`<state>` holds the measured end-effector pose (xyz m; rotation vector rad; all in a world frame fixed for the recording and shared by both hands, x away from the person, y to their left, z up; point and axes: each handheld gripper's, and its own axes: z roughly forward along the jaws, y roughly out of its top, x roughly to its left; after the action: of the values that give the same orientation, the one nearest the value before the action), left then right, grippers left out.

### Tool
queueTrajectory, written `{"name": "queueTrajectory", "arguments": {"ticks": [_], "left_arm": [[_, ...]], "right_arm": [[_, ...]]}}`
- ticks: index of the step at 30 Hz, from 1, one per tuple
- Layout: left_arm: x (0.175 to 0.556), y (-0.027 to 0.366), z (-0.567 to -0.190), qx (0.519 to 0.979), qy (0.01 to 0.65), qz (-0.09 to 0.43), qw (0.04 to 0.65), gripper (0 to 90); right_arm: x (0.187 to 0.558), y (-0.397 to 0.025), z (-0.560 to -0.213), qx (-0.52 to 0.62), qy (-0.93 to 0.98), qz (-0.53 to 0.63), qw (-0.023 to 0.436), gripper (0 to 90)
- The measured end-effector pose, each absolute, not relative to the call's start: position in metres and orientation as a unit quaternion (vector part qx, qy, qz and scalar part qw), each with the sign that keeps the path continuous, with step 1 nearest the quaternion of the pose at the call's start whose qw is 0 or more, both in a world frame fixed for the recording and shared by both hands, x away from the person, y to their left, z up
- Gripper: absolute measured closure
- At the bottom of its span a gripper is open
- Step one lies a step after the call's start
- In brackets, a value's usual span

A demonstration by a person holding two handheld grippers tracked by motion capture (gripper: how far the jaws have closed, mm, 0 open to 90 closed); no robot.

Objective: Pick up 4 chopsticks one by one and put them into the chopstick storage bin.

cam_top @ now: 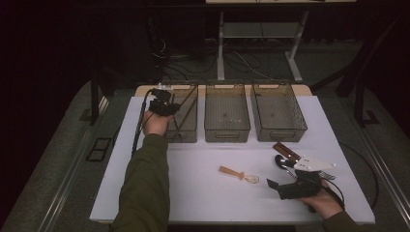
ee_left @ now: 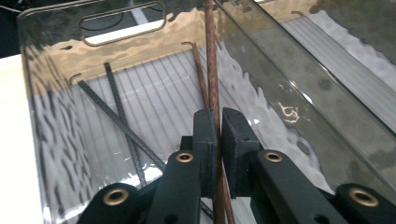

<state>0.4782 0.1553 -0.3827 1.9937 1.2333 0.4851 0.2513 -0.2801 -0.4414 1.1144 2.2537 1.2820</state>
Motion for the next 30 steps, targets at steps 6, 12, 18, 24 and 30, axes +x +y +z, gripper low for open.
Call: {"name": "queueTrajectory", "arguments": {"ticks": [6, 12, 18, 24, 30], "left_arm": [[0.478, 0.154, -0.383, 0.778, 0.477, 0.192, 0.362, 59.5], [0.476, 0.156, -0.381, 0.782, 0.468, 0.187, 0.367, 46.0], [0.468, 0.156, -0.371, 0.787, 0.449, 0.171, 0.386, 36.6], [0.45, 0.153, -0.359, 0.799, 0.416, 0.167, 0.401, 26.6], [0.431, 0.151, -0.354, 0.811, 0.39, 0.15, 0.411, 17.4]], "right_arm": [[0.252, -0.28, -0.442, 0.39, 0.789, 0.448, 0.159, 0.5], [0.252, -0.28, -0.442, 0.39, 0.79, 0.446, 0.159, 0.4], [0.252, -0.28, -0.443, 0.389, 0.792, 0.444, 0.159, 0.5], [0.253, -0.279, -0.443, 0.387, 0.794, 0.441, 0.16, 0.5], [0.253, -0.278, -0.444, 0.388, 0.795, 0.439, 0.159, 0.5]]}}
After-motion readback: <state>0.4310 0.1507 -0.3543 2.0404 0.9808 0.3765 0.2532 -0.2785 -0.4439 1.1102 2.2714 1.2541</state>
